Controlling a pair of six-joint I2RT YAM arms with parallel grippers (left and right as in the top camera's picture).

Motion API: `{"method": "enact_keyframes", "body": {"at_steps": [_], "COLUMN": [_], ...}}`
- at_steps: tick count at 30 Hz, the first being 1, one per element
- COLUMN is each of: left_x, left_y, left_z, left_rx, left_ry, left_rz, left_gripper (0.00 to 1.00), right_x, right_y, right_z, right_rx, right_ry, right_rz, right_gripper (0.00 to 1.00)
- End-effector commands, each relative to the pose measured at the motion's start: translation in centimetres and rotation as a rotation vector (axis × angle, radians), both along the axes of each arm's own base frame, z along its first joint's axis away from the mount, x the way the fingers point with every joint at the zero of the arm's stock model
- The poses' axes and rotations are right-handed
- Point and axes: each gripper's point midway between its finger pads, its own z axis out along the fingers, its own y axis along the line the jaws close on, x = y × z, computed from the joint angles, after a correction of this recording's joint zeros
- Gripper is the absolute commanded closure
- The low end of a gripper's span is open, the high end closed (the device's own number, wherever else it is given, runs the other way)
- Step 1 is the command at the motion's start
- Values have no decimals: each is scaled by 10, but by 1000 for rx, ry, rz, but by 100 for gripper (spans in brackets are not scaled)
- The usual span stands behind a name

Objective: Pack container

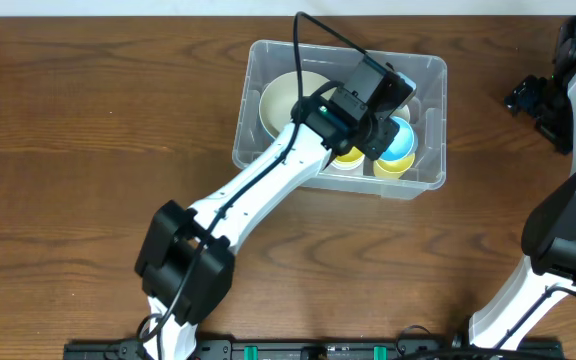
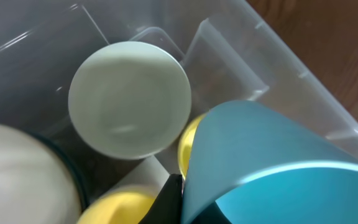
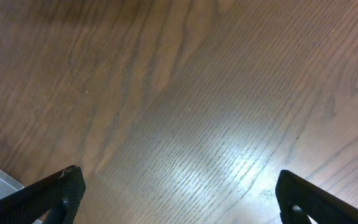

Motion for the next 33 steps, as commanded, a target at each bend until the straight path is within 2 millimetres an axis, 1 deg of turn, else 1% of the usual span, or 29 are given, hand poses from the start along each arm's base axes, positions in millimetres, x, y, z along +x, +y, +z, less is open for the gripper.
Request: {"method": "enact_keyframes", "body": {"at_steps": [1,4,11,14,17,18,20,22,24,25,26,27,28,29,31,32,33], "left_x": [3,3,2,1,0,0,0,1,4,5,7,8,9,11,14,15,13], "left_y": [0,0,1,2,3,3,3,2,0,0,0,0,3,8,29,43,61], "left_z": [-10,-14,-16,-17,-18,-18,-18,-16,-11,-5,7,18,34,54,94,112,133], "left_rx": [17,23,28,34,38,39,37,33,19,7,-12,-25,-45,-66,-89,-93,-95], "left_ry": [4,10,16,22,27,27,25,20,2,-11,-33,-49,-74,-109,-183,-214,-247], "left_rz": [-2,-2,-2,-2,-2,-2,-2,-2,1,2,4,6,14,27,77,107,144], "left_gripper": [94,94,93,85,83,77,61,53,39,36,30,21,12,0,2,2,2], "right_x": [-2,-2,-2,-2,-2,-2,-2,-2,-2,-2,-2,-2,-2,-2,-2,-2,-2], "right_y": [-4,-4,-4,-4,-4,-4,-4,-4,-4,-4,-4,-4,-4,-4,-4,-4,-4], "right_z": [1,1,1,1,1,1,1,1,1,1,1,1,1,1,1,1,1], "right_rx": [-13,-13,-13,-13,-13,-13,-13,-13,-13,-13,-13,-13,-13,-13,-13,-13,-13], "right_ry": [2,2,2,2,1,2,2,1,2,2,2,2,2,2,2,1,1], "right_rz": [-16,-16,-16,-16,-16,-16,-16,-17,-16,-16,-16,-16,-16,-16,-16,-17,-17], "right_gripper": [1,1,1,1,1,1,1,1,1,1,1,1,1,1,1,1,1]}}
